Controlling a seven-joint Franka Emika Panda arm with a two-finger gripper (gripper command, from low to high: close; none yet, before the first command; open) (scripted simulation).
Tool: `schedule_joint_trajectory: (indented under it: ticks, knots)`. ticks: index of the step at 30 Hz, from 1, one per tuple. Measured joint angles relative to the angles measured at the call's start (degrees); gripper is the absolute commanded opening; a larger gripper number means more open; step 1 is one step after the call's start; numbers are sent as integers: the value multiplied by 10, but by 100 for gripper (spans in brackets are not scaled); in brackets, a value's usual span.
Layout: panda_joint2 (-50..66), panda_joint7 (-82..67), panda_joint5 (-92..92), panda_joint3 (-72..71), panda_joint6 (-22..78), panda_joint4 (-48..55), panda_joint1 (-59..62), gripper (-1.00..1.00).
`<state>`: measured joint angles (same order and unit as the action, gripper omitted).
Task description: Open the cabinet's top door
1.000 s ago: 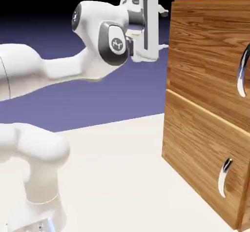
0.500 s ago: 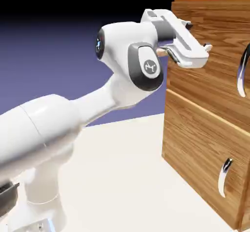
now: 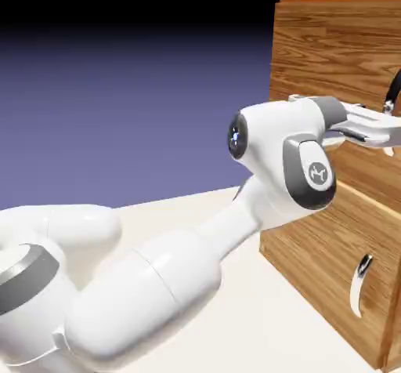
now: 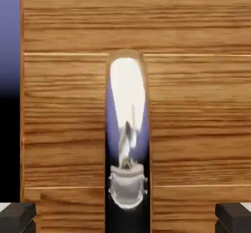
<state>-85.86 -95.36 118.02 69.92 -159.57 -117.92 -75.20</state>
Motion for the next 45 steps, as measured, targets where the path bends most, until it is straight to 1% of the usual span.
schedule_joint_trajectory:
  ticks: [2,8,14,21,25,34,45]
  knots:
    - [0,0,0,0,0,0,0,-100]
    - [-29,120,96,-52,97,-125,100,-100]
    - [-46,206,128,-112,196,-249,200,-100]
    - [-64,285,89,-225,326,-394,315,-100]
    - [-75,316,33,-308,395,-454,357,-100]
    - [-78,365,-113,-495,519,-519,387,-100]
    - [-16,427,-310,-723,651,-519,384,-100]
